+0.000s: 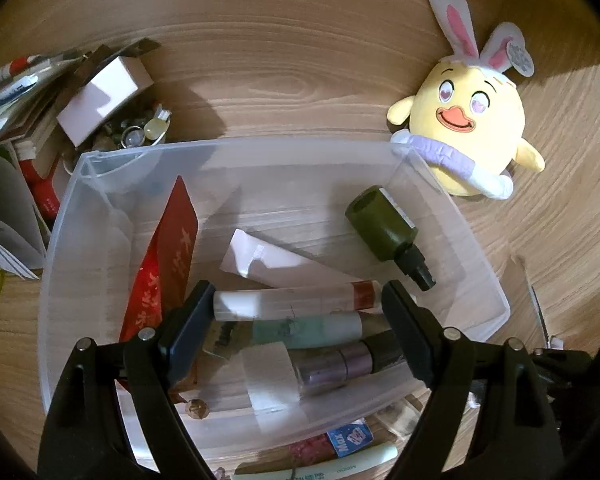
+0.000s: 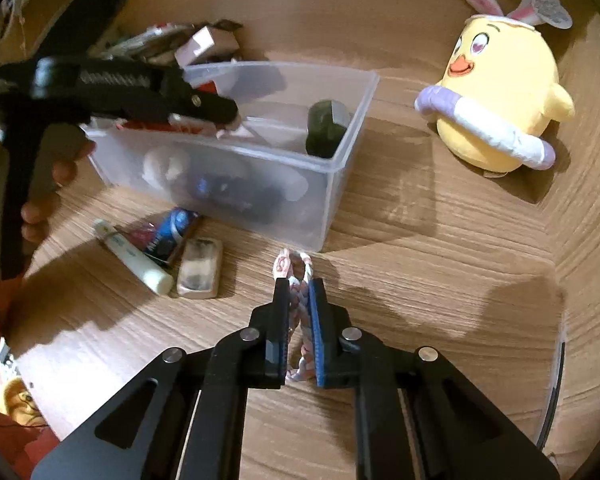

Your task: Organize objects

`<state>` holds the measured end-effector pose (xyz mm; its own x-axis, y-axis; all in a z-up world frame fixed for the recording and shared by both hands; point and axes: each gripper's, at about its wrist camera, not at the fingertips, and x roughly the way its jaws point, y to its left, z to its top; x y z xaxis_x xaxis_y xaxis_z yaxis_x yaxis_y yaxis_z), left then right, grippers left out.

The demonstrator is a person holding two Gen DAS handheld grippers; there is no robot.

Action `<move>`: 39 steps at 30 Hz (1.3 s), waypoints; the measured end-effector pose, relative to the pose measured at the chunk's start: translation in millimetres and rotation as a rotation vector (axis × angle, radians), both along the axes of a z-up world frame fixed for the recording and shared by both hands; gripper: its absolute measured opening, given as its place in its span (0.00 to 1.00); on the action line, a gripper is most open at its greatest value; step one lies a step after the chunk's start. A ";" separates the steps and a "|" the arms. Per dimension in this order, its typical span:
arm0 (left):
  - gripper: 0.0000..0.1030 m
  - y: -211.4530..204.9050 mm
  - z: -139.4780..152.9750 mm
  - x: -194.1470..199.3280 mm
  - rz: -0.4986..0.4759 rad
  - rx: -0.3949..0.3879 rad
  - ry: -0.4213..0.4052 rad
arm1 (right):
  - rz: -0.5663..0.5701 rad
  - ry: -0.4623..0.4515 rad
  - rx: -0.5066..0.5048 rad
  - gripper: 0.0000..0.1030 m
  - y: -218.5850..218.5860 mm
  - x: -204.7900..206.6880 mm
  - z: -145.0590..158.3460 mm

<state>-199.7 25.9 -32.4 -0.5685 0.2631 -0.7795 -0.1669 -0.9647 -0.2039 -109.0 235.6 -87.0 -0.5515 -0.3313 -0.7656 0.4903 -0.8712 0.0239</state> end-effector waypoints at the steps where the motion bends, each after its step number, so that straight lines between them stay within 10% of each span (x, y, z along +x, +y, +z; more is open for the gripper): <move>1: 0.82 0.6 -0.1 0.1 -0.003 -0.002 -0.001 | 0.000 0.009 -0.007 0.08 -0.3 1.1 3.2; 21: 0.92 -6.8 43.3 33.7 -0.026 0.014 0.126 | -0.013 0.212 -0.111 0.08 5.5 17.4 83.3; 39: 0.93 -46.9 36.4 87.5 0.035 -0.028 0.149 | -0.019 0.164 -0.099 0.08 -41.4 -41.3 70.7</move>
<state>-112.2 -21.0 4.0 -0.6866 0.2206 -0.6928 -0.1598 -0.9754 -0.1522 -150.3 194.1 -16.3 -0.6729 -0.3890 -0.6292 0.4782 -0.8777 0.0313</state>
